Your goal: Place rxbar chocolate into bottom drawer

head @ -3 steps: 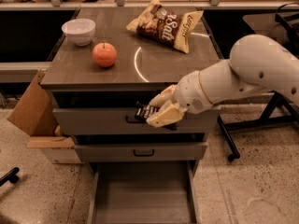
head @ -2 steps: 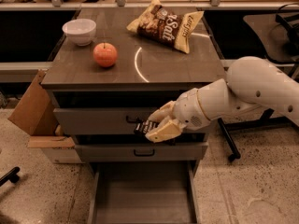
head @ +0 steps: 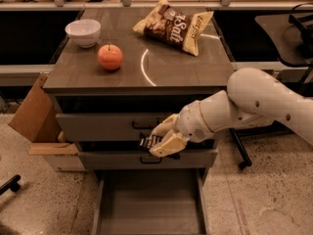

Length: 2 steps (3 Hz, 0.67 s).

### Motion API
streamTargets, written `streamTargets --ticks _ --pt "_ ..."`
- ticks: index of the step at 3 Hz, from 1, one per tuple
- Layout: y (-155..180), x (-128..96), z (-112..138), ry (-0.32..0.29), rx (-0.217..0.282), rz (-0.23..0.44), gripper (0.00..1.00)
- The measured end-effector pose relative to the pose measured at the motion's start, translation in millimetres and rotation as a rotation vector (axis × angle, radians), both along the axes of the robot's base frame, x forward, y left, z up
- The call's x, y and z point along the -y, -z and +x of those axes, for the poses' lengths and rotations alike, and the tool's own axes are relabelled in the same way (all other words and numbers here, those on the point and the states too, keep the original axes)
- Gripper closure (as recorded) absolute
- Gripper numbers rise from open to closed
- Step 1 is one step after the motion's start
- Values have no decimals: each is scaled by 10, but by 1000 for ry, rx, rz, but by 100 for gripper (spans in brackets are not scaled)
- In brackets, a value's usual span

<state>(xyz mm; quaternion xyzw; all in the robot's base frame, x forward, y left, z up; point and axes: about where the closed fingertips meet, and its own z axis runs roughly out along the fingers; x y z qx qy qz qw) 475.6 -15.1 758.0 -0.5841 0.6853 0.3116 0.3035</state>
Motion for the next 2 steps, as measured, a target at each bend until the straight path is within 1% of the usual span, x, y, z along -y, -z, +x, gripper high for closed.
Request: streamTargets --ticks 1,2 --pt "339 -55 -81 -37 -14 11 100" --pt "646 -106 -158 -49 -21 50 100"
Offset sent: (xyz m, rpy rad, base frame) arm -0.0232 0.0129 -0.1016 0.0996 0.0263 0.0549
